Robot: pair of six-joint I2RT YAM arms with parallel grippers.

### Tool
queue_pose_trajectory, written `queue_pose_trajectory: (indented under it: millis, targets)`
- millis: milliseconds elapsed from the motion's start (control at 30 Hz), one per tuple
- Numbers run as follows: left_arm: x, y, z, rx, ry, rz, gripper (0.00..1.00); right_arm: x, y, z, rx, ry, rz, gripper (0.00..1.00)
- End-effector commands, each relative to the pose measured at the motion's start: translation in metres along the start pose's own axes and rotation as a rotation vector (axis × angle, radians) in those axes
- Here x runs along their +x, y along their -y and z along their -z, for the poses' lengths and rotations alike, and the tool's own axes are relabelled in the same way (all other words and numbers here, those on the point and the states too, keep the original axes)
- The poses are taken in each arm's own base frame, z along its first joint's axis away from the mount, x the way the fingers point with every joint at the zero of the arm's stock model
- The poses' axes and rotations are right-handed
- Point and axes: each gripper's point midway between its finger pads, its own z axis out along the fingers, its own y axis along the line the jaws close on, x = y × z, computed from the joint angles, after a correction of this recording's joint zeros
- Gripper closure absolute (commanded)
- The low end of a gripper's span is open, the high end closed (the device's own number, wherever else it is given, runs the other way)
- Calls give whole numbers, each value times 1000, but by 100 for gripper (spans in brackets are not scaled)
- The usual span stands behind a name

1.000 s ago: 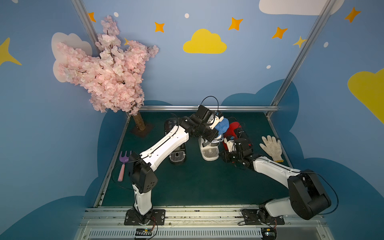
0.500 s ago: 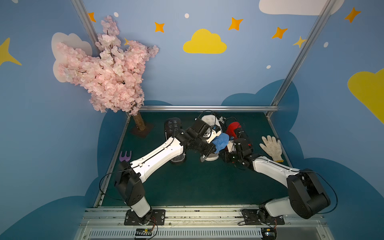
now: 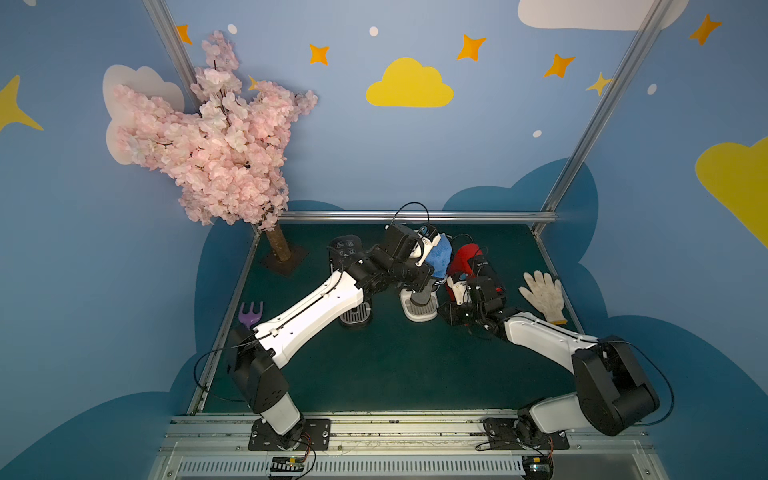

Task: Wipe the surface of a coffee machine
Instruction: Wipe the dirt from the surface of the coffee machine.

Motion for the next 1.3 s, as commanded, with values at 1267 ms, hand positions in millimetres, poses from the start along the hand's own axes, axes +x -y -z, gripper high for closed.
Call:
queue_pose_trajectory:
  millis: [1267]
  targets:
    - [142,13,-67,-56,-156,245,97,-15,-2,10,13,50,6,66]
